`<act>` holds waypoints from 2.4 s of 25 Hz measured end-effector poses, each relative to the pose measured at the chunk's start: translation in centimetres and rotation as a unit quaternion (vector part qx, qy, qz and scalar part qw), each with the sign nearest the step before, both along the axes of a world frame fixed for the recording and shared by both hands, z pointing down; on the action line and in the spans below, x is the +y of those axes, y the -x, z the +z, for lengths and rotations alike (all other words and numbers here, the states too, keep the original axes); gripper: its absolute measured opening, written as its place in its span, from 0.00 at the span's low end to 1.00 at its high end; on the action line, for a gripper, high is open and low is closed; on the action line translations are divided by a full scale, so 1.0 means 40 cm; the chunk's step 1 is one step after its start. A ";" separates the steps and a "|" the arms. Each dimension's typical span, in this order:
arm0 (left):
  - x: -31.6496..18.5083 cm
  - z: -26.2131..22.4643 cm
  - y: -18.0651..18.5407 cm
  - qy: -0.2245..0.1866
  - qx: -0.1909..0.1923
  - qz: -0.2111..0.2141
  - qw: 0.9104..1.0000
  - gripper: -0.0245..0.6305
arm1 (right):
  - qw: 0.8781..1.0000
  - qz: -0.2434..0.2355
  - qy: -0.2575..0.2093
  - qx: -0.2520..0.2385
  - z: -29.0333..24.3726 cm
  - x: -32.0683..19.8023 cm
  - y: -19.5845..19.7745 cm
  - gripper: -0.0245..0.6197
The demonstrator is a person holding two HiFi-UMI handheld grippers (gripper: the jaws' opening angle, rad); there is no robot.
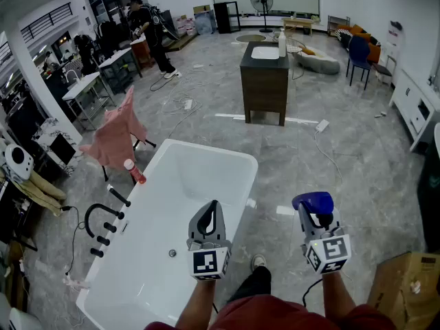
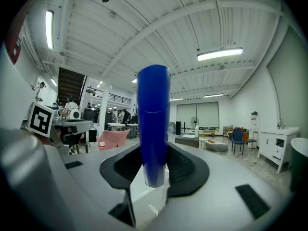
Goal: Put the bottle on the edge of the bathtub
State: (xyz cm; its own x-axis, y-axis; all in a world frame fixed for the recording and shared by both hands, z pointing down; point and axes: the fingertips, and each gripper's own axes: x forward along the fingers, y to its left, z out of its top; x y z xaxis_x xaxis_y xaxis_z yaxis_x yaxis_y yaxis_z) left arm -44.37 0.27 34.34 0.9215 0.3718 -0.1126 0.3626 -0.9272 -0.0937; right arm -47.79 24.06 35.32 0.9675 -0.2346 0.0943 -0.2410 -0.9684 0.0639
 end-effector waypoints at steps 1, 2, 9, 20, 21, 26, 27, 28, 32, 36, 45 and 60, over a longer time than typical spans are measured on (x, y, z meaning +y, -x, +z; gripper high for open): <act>0.014 -0.007 -0.044 0.001 0.003 0.003 1.000 0.04 | 1.000 0.001 -0.001 0.001 -0.004 0.010 -0.047 0.27; 0.027 -0.013 -0.088 0.001 0.005 0.006 1.000 0.04 | 1.000 0.001 -0.001 0.002 -0.009 0.021 -0.094 0.27; 0.134 -0.047 -0.398 -0.004 0.009 0.008 1.000 0.04 | 1.000 -0.011 0.002 0.001 -0.024 0.098 -0.421 0.27; 0.202 -0.053 -0.669 -0.017 0.003 -0.015 1.000 0.04 | 1.000 -0.027 -0.008 0.007 -0.026 0.170 -0.728 0.27; 0.211 -0.048 -0.693 -0.016 0.002 -0.020 1.000 0.04 | 0.999 -0.033 -0.010 0.007 -0.021 0.179 -0.757 0.27; 0.302 -0.033 -0.839 -0.017 0.010 -0.049 0.999 0.04 | 0.998 -0.062 -0.018 0.013 -0.007 0.274 -0.941 0.27; 0.326 -0.034 -0.872 -0.015 0.014 -0.057 0.998 0.04 | 0.997 -0.070 -0.020 0.012 -0.003 0.297 -0.984 0.27; 0.348 -0.030 -0.904 -0.016 0.016 -0.066 0.998 0.04 | 0.997 -0.078 -0.022 0.011 0.003 0.319 -1.026 0.27; 0.419 0.015 -1.027 -0.038 -0.006 -0.099 0.994 0.04 | 0.995 -0.103 -0.016 0.001 0.023 0.401 -1.181 0.27; 0.503 0.003 -1.127 -0.036 -0.004 -0.128 0.991 0.04 | 0.990 -0.137 -0.020 0.003 0.018 0.479 -1.311 0.27; 0.608 -0.002 -1.270 -0.049 -0.006 -0.187 0.981 0.04 | 0.980 -0.196 -0.021 -0.001 0.023 0.553 -1.523 0.27; 0.375 0.035 -1.441 -0.031 -0.004 -0.283 0.959 0.04 | 0.955 -0.296 -0.009 -0.011 0.059 0.261 -1.787 0.27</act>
